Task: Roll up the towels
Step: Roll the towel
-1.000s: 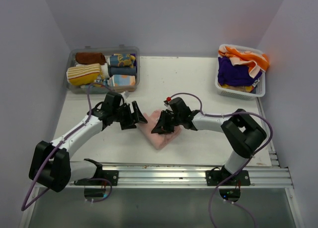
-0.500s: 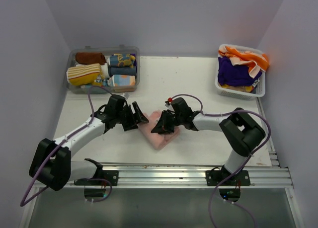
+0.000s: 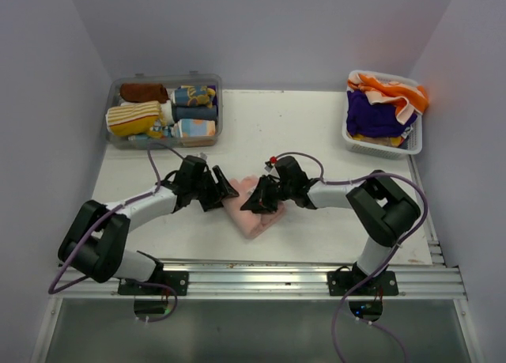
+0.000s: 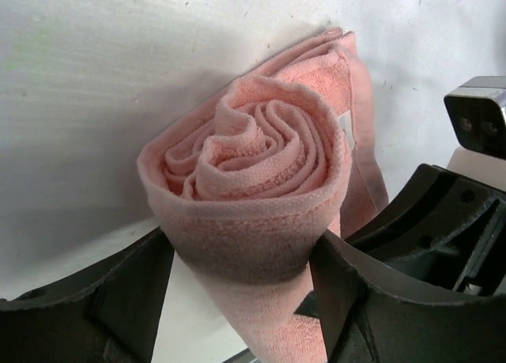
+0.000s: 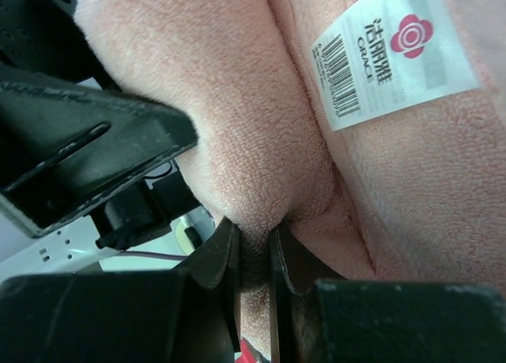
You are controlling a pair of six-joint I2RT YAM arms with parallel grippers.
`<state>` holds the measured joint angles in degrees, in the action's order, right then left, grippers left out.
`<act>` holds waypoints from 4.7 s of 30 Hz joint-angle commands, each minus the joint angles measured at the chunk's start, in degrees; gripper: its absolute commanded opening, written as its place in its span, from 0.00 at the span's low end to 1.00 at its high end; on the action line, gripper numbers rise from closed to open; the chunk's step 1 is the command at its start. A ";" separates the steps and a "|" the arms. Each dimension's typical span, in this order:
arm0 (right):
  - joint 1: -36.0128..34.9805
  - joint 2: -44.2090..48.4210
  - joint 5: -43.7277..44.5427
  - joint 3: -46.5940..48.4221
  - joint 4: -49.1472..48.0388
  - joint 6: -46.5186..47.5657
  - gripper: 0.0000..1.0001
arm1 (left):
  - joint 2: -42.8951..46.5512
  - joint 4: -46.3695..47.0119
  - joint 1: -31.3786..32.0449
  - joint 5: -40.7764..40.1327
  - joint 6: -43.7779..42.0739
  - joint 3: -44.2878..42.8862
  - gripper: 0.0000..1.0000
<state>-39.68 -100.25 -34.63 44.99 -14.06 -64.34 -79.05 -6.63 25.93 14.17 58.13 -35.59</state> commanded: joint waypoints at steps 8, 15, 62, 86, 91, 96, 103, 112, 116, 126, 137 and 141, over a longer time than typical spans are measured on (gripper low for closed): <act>-0.31 10.58 13.15 2.90 22.13 11.85 0.50 | -10.86 -3.65 1.75 -0.20 -1.79 -6.42 0.66; -9.68 20.79 39.39 13.35 45.40 25.74 0.65 | -13.32 -4.88 2.28 1.29 -3.11 -7.12 0.65; -14.91 12.01 28.76 4.23 17.42 31.66 0.01 | -3.57 -8.49 -0.97 9.11 -7.94 -8.27 0.86; -6.98 13.47 20.63 -0.44 15.97 28.64 0.51 | -14.56 -0.92 1.58 12.37 -7.16 -10.55 0.55; -9.88 21.93 35.65 4.39 31.71 32.78 0.75 | -14.38 -2.59 1.66 11.40 -6.80 -10.64 0.52; -18.05 23.09 51.05 11.51 42.34 37.08 0.77 | -13.77 -3.47 1.66 9.65 -5.48 -10.37 0.52; -29.92 10.44 68.63 26.44 52.21 38.32 0.77 | -12.98 -4.44 1.66 8.15 -3.64 -10.02 0.51; -36.87 1.29 76.90 31.65 51.95 42.18 0.78 | -12.54 -4.62 1.66 7.54 -3.02 -9.58 0.51; -37.40 -2.49 77.87 32.09 50.37 43.94 0.80 | -12.36 -4.53 1.58 7.53 -2.67 -9.41 0.51; -37.31 -8.83 78.32 27.17 44.92 41.84 0.49 | -11.40 -4.62 1.58 7.18 -2.67 -8.27 0.51; -27.31 5.58 56.10 14.25 29.11 38.06 0.18 | -6.74 -7.16 -0.18 9.12 -5.39 -9.14 0.77; -22.21 9.45 45.56 9.42 22.96 34.99 0.19 | -4.45 -8.48 -0.97 9.64 -6.01 -10.37 0.79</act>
<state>-65.10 -93.06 22.76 57.69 16.23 -24.71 -86.39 -12.23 25.85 24.03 54.26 -44.80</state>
